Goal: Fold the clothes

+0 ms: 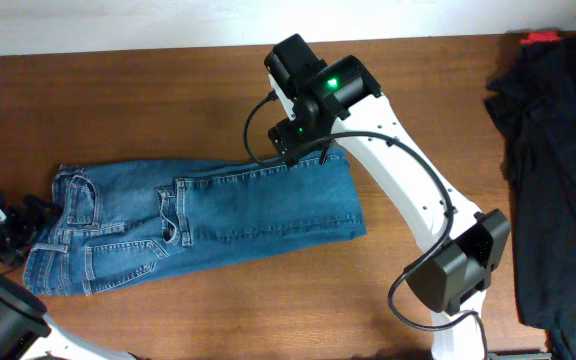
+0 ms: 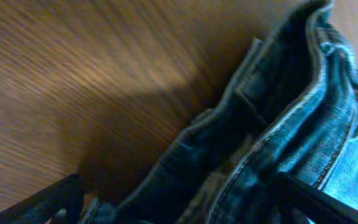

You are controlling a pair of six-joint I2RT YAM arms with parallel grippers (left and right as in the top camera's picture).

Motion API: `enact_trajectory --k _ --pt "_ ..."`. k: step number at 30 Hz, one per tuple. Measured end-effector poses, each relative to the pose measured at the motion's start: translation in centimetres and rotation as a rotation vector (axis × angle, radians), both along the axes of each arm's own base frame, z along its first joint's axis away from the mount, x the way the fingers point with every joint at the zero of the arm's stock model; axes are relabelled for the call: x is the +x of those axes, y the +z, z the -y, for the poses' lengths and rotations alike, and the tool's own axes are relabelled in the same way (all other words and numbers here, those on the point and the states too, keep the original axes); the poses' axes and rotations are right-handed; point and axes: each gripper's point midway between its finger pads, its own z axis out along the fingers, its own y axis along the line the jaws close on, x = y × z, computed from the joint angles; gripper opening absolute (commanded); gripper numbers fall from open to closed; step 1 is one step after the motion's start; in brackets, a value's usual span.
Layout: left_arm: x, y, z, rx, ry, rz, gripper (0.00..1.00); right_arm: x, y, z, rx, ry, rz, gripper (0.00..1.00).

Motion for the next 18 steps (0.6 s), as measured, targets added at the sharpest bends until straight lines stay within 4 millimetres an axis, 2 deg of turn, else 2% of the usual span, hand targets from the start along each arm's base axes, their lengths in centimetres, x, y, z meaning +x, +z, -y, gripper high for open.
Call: enact_trajectory --k 2,3,4,5,7,9,11,12,18 --pt "0.0 0.1 0.3 -0.015 -0.002 0.004 0.95 0.0 0.0 0.0 0.000 0.000 0.000 0.84" --pt "0.0 0.1 0.4 -0.022 -0.002 0.005 0.90 0.0 0.0 0.0 0.000 0.001 0.000 0.84" --pt "-0.1 0.0 0.6 -0.032 -0.003 0.004 0.80 0.0 0.0 0.0 0.000 0.000 0.000 0.84" --pt "-0.1 -0.1 0.8 -0.040 -0.004 0.005 0.76 0.0 0.0 0.0 0.000 0.001 0.000 0.84" --pt "-0.3 -0.4 1.1 -0.053 -0.010 0.001 0.76 0.0 0.0 -0.1 0.004 0.001 -0.002 0.84" --pt "-0.3 -0.4 1.2 -0.057 -0.012 0.004 0.77 -0.1 0.0 -0.1 0.008 0.003 -0.004 0.84" --pt "-0.2 -0.3 1.3 -0.058 -0.012 0.006 0.87 -0.1 0.0 -0.2 0.012 0.005 -0.007 0.84" --pt "-0.2 -0.3 1.3 -0.063 -0.013 0.011 0.99 -0.1 0.0 -0.2 0.013 0.005 -0.007 0.84" --pt "0.3 0.2 1.5 -0.075 -0.019 0.040 0.99 -0.2 0.0 -0.3 0.019 0.007 -0.010 0.84"
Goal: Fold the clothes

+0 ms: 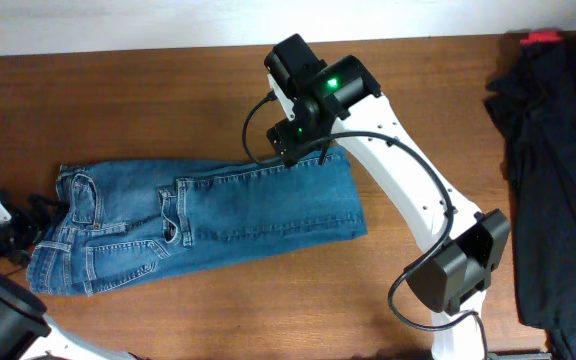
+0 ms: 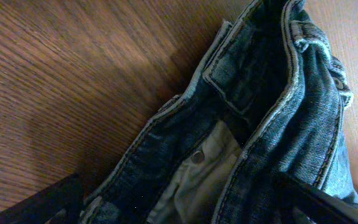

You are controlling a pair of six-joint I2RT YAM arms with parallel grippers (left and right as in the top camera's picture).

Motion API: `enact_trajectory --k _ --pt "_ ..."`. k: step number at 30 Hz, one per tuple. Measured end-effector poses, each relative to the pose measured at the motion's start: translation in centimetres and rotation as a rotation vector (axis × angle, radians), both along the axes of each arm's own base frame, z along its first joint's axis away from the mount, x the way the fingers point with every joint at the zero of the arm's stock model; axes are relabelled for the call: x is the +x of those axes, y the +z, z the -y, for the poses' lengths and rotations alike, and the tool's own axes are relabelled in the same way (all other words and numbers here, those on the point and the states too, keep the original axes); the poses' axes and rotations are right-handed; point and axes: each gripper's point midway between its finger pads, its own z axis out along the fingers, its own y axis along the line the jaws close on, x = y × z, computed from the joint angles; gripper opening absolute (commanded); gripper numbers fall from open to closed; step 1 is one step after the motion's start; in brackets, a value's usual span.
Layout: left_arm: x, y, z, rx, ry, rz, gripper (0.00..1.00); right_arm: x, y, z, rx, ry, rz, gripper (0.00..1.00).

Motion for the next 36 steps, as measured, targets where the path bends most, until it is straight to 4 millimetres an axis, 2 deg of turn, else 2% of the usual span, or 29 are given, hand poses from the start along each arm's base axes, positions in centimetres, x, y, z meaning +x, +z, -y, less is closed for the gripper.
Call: enact_trajectory --k 16,23,28,36 --pt "1.6 0.5 0.1 -0.022 -0.012 0.105 0.99 0.0 0.0 0.0 0.000 0.000 0.000 0.84" --pt "1.2 0.7 -0.7 -0.040 0.011 0.139 0.99 0.0 0.0 0.0 0.000 0.000 0.000 0.85" --pt "0.9 1.9 -0.8 -0.101 0.012 0.242 0.99 0.0 -0.1 0.0 -0.001 -0.001 -0.002 0.85" --pt "1.1 2.3 0.8 -0.141 -0.044 0.268 0.99 0.0 -0.2 0.0 -0.002 0.000 -0.004 0.85"
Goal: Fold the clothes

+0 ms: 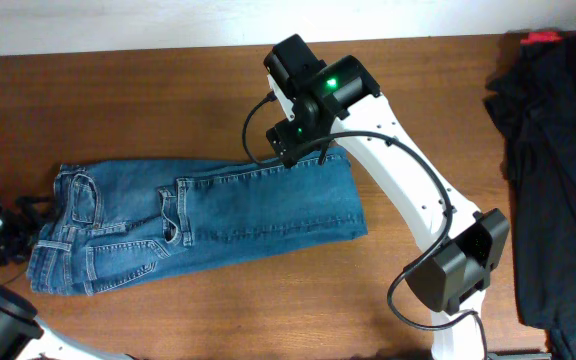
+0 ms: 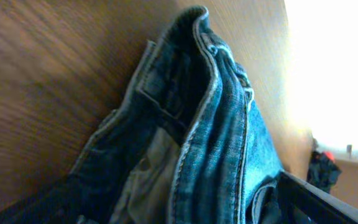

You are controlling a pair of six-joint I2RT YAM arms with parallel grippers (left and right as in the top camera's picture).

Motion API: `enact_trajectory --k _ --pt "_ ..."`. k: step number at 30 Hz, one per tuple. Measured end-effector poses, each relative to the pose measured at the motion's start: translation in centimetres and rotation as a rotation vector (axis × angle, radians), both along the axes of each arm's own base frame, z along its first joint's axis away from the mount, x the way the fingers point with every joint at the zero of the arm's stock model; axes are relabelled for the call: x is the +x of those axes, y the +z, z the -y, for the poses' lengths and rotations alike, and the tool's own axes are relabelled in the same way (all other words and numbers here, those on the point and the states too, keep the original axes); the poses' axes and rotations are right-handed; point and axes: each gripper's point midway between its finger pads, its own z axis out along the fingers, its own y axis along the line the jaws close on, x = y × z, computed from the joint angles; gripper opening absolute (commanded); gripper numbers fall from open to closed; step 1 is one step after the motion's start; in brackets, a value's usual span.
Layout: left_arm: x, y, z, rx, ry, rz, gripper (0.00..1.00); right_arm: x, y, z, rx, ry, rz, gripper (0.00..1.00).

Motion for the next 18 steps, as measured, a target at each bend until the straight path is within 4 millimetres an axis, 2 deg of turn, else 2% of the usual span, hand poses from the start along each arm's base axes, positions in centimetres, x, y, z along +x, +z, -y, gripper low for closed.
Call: enact_trajectory --k 8,9,13,14,15,17,18 --pt "0.1 -1.5 1.4 0.063 -0.059 -0.091 0.98 0.0 0.0 0.0 0.000 0.000 0.000 0.86" --pt "0.1 -1.6 1.4 0.072 -0.065 -0.102 0.93 0.0 0.0 0.0 0.000 0.000 0.000 0.85" --pt "-0.2 -2.3 1.4 0.104 -0.074 -0.145 0.49 0.0 0.0 0.0 0.000 0.000 0.000 0.85" --pt "-0.3 -2.4 1.4 0.109 -0.075 -0.152 0.32 0.0 0.0 0.0 0.000 0.000 0.000 0.85" --pt "-0.4 -2.5 1.3 0.113 -0.074 -0.158 0.22 0.0 0.0 0.0 0.000 0.000 0.000 0.85" --pt "-0.4 -2.6 1.4 0.113 -0.077 -0.162 0.08 0.0 0.0 0.0 0.000 0.000 0.000 0.84" --pt "-0.4 -2.5 1.5 0.111 -0.078 -0.163 0.05 0.0 0.0 0.0 0.000 0.000 0.000 0.84"
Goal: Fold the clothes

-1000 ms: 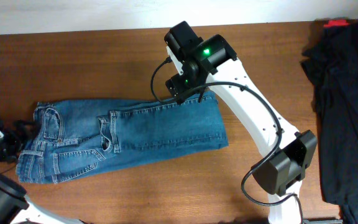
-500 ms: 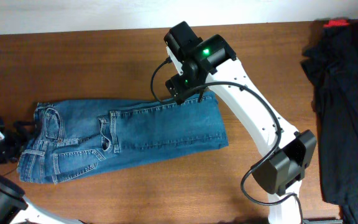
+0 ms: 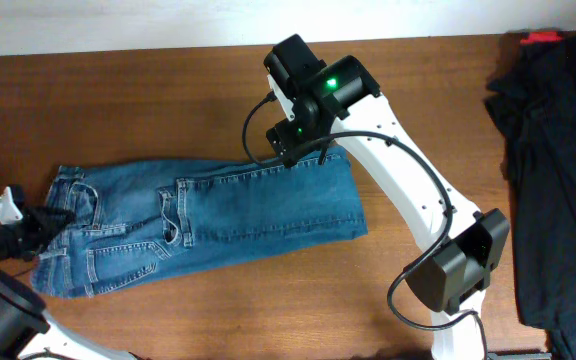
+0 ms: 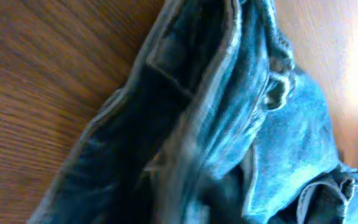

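A pair of blue jeans [image 3: 228, 215] lies flat on the wooden table [image 3: 148, 100], folded lengthwise, with the waistband to the left and the hems to the right. My left gripper [image 3: 48, 225] is pushed into the waistband end. Blurred denim [image 4: 185, 93] fills the left wrist view and covers the fingers, which seem closed on the cloth. My right gripper [image 3: 298, 155] points down at the far edge of the legs near the hems. Its fingers are hidden under the wrist.
A heap of dark clothes [image 3: 553, 170] lies along the table's right side, with a small red object [image 3: 541, 37] behind it. The right arm's white links [image 3: 408, 190] arch over the table to the right of the jeans.
My left gripper has moved right from beside the waistband onto it. Its fingers, wide apart at the wrist view's lower corners before, no longer show. The right arm has not moved.
My left gripper stood open just left of the waistband, looking into the jeans' opening. It stayed there open at slightly different angles over the following moments. Now it is in the waistband, on the denim. The jeans and right arm kept their place.
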You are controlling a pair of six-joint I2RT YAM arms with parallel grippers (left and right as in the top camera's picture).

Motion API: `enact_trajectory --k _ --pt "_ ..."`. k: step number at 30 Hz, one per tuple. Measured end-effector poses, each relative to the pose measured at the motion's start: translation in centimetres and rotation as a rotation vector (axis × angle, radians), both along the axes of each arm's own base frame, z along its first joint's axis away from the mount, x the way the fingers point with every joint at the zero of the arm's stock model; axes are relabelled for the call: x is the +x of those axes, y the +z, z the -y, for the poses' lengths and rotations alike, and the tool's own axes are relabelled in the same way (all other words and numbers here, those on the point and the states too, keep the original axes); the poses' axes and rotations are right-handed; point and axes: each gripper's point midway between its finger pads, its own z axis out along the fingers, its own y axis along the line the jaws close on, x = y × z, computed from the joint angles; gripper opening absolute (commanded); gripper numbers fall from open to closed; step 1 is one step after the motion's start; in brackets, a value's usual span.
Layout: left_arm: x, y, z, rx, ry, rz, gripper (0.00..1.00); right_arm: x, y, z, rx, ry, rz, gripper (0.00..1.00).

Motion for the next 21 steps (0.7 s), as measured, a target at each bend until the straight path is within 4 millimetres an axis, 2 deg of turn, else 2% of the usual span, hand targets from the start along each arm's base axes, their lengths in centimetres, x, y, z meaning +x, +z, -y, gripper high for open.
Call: enact_trajectory --k 2,6,9,12,16,17,21 --pt "0.1 0.0 0.2 -0.005 -0.002 -0.002 0.01 0.0 0.0 0.0 0.000 0.000 0.000 0.84" --pt "0.2 0.4 0.2 -0.015 0.003 -0.009 0.00 0.0 0.0 0.0 0.000 0.000 0.000 0.84" --pt "0.5 1.4 -0.1 -0.018 0.005 -0.014 0.01 0.2 0.1 0.0 0.009 -0.014 0.007 0.84" --pt "1.2 3.2 -1.2 0.001 0.010 -0.006 0.01 0.9 0.3 0.1 0.030 -0.063 0.023 0.84" --pt "1.9 6.7 -3.6 0.051 0.039 -0.011 0.01 2.3 0.8 2.6 0.039 -0.180 0.041 0.84" --pt "1.9 7.1 -3.9 0.060 0.042 -0.010 0.01 2.9 1.1 3.6 0.043 -0.216 0.050 0.85" --pt "2.4 11.7 -7.1 0.148 0.097 0.016 0.01 4.1 2.7 8.4 0.053 -0.352 0.073 0.87"
